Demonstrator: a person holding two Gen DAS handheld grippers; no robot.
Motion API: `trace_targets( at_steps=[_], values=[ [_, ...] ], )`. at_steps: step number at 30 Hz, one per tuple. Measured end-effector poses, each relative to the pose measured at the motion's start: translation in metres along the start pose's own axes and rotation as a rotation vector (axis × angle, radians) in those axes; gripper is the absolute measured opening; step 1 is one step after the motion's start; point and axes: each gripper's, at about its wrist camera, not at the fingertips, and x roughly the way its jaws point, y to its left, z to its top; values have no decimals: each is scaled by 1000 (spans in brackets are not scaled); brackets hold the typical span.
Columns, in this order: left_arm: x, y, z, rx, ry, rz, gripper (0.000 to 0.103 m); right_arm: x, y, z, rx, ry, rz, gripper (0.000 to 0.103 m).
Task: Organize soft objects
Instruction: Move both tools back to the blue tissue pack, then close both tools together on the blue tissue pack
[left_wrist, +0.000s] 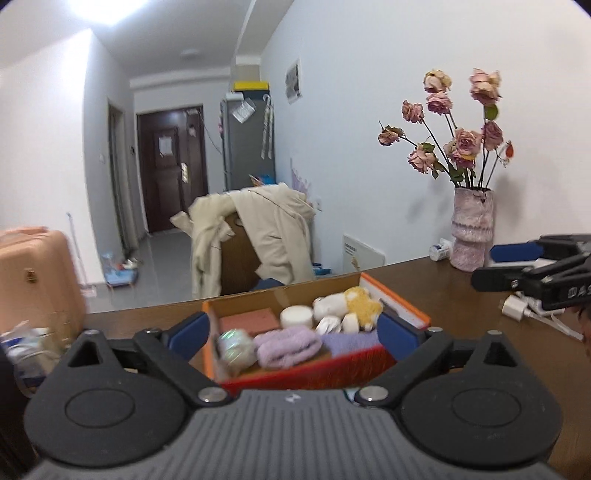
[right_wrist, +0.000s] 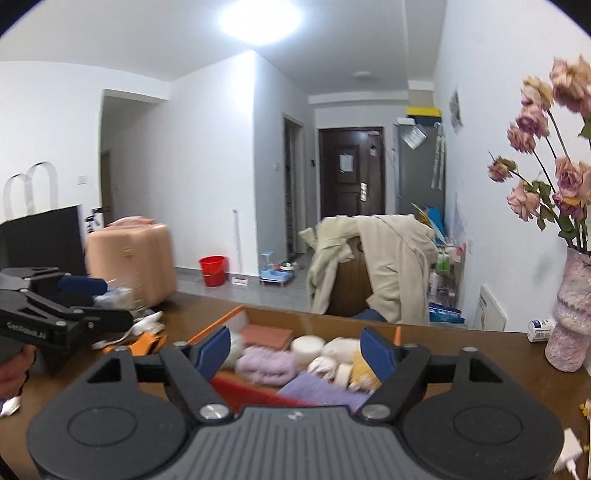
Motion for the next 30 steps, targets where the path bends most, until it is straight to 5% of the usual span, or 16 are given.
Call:
trace_targets(
  at_steps=[6, 10, 14, 22, 24, 25, 30],
  values=[
    [-57, -10, -67, -51, -15, 168, 103, -40, 38, -56, -41, -38, -26, 89],
    [-86, -12, -116, -177, 27, 162, 103, -50, 47, -95, 53, 24, 34, 88],
    [-102, -22, -148, -147, 71, 136, 103, -58, 57, -127, 113, 84, 53, 88],
    [-85, -33, -156, -157, 121, 75, 103, -59, 61, -138, 139, 124, 41, 87],
    [-74, -37, -157, -161, 149, 81, 101, -56, 61, -138, 140, 137, 50, 78],
    [-70, -37, -158, -178, 157, 79, 98, -53, 62, -138, 143, 146, 61, 75],
    [-55, -20, -162, -274, 196, 71, 50, -31, 67, -140, 150, 193, 117, 65]
  ],
)
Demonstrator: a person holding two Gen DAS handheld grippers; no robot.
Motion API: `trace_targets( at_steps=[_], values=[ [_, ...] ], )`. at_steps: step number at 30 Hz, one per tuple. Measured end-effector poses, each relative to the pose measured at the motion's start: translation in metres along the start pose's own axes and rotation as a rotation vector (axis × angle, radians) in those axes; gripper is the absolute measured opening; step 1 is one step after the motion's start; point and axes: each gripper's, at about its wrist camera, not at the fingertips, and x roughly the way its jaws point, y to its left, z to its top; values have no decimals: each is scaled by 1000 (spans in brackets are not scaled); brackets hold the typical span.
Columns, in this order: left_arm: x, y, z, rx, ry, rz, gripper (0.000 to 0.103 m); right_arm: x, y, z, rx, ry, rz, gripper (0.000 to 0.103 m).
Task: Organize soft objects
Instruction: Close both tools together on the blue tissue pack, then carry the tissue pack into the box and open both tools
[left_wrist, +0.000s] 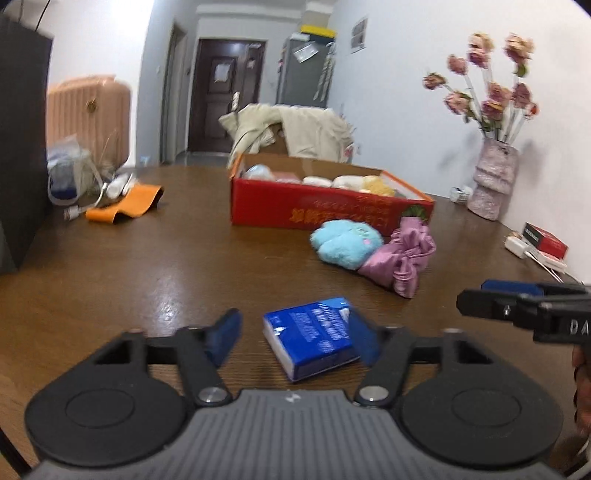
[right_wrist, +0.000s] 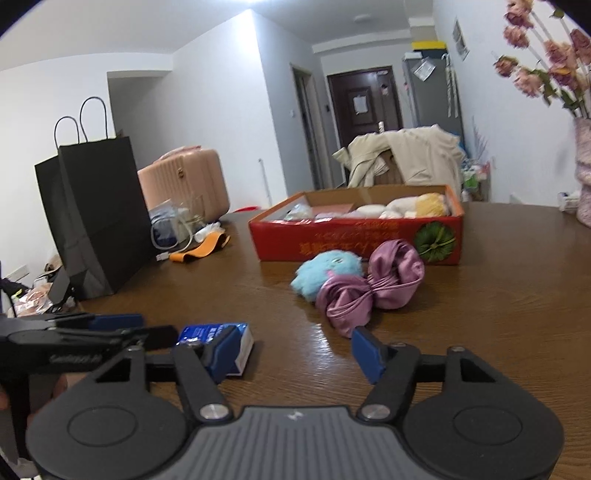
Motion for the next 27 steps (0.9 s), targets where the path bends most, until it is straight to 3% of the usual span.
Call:
trace_targets(
  at_steps=[3, 5, 13, 17, 27],
  values=[
    [12, 15, 2, -82, 51, -40, 36, 20, 4, 3, 22, 36, 62, 59],
    [21, 20, 3, -109, 86, -68, 31, 36, 6, 5, 36, 61, 100, 58],
    [42, 41, 3, -206, 147, -140, 29, 92, 15, 8, 58, 187, 139, 32],
    [49, 47, 4, -241, 170, -181, 28, 97, 14, 7, 97, 197, 187, 21],
    [45, 44, 4, -246, 182, -199, 26, 97, 14, 7, 101, 196, 186, 20]
  ],
)
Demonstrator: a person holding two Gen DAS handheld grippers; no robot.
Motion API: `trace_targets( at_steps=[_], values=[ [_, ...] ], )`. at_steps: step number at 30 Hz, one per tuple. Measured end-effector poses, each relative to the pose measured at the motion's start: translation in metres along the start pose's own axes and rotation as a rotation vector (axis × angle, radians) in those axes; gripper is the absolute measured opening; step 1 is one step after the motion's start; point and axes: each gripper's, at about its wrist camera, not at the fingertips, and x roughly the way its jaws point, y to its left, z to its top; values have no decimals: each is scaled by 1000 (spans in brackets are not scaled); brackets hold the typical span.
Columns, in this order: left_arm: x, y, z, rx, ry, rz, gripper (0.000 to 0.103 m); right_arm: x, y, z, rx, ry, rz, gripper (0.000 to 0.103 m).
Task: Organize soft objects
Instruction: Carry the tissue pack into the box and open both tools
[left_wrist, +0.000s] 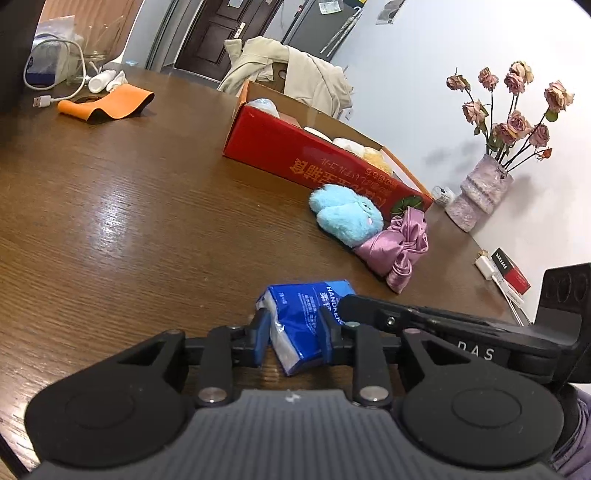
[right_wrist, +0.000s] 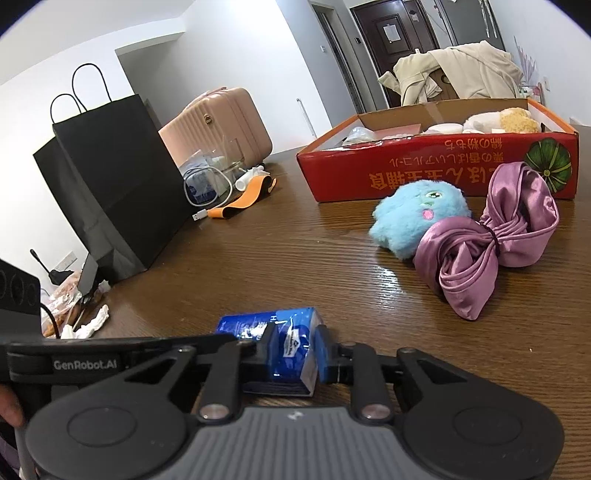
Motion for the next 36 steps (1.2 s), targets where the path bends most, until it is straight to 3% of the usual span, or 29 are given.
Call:
trace_targets(
  at_steps=[11, 14, 20, 23, 26, 33, 36],
  values=[
    [2, -16, 18, 41, -47, 9, 22, -13, 3, 13, 16, -47, -44, 19],
    [5, -29, 53, 99, -106, -15, 22, -22, 3, 47, -5, -127, -71, 19],
    [44, -52, 162, 210, -206, -31, 22, -3, -20, 148, -49, -214, -106, 19],
    [79, -49, 201, 222, -206, -1, 22, 30, -45, 189, -5, -174, -106, 19],
    [116, -36, 221, 209, -163, 27, 22, 69, -69, 208, 75, -104, -100, 19],
    [160, -4, 215, 202, -48, 79, 22, 129, -92, 205, 119, 28, -109, 19],
    [160, 4, 212, 214, -47, 98, 23, 142, -93, 204, 122, 79, -95, 21]
  ],
)
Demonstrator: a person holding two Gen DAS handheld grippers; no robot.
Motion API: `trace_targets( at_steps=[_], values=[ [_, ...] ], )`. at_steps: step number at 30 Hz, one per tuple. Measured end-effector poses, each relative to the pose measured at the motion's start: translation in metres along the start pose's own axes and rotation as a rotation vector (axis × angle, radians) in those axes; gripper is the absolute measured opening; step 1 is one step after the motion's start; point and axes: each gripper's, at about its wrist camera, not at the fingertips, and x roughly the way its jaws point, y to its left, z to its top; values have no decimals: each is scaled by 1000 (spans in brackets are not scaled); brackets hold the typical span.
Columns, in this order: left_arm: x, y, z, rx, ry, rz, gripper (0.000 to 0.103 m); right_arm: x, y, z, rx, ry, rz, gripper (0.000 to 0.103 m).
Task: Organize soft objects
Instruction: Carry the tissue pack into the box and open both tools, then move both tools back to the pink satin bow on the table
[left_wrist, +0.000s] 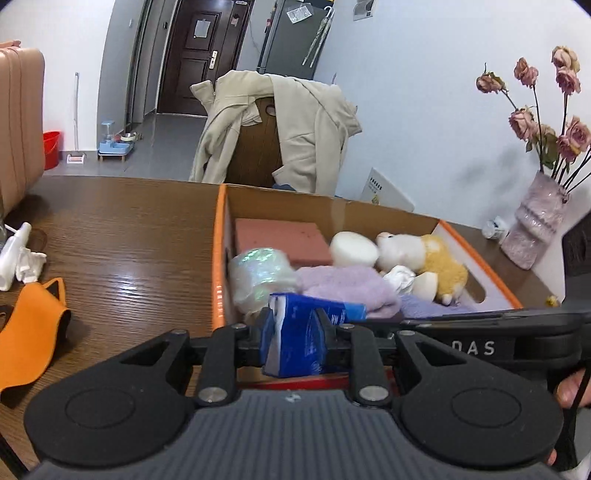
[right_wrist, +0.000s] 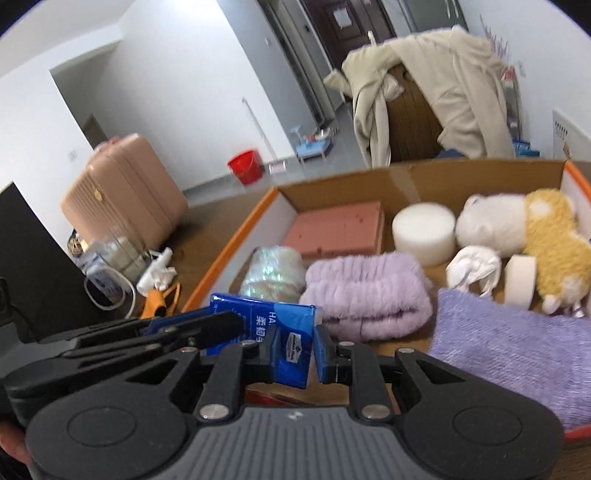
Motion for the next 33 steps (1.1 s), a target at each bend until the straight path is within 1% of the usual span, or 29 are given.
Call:
trace_targets(
  at_steps=[3, 6, 9, 13, 15, 16, 18, 19, 21, 23, 25, 26, 27, 28, 30, 33],
  values=[
    [-12, 5, 1, 6, -25, 14, 24, 6, 4, -4, -4, 26, 20, 22],
    [-28, 6, 4, 8, -51, 22, 24, 3, 5, -6, -11, 13, 3, 24],
    [-48, 4, 7, 15, -83, 36, 28, -16, 12, -5, -24, -15, -1, 26],
    [-80, -7, 10, 37, -126, 44, 32, -60, 20, -2, -65, -101, -14, 29],
    [-99, -15, 10, 54, -153, 49, 38, -88, 24, -2, -89, -146, -21, 32],
    [-107, -19, 9, 64, -166, 52, 39, -103, 27, -4, -104, -173, -31, 33],
    [-126, -28, 7, 90, -191, 60, 45, -134, 33, -10, -137, -228, -52, 42],
    [-135, -32, 5, 102, -201, 62, 46, -147, 35, -13, -154, -251, -59, 43],
    [-153, -43, 1, 128, -224, 67, 57, -174, 40, -21, -187, -299, -75, 49],
    [-169, -52, -5, 146, -251, 80, 61, -200, 44, -31, -211, -347, -90, 56],
    [-185, -61, -10, 157, -274, 91, 64, -221, 47, -43, -236, -384, -94, 57],
    [-193, -67, -14, 163, -288, 92, 69, -231, 49, -50, -248, -402, -93, 58],
    [-202, -73, -19, 169, -304, 94, 73, -239, 50, -56, -258, -415, -92, 61],
    [-209, -78, -24, 175, -316, 99, 74, -247, 51, -65, -269, -433, -92, 63],
    [-223, -92, -40, 192, -345, 116, 81, -259, 51, -84, -285, -458, -96, 71],
    [-238, -111, -73, 220, -364, 133, 88, -268, 48, -116, -300, -465, -104, 72]
  ],
)
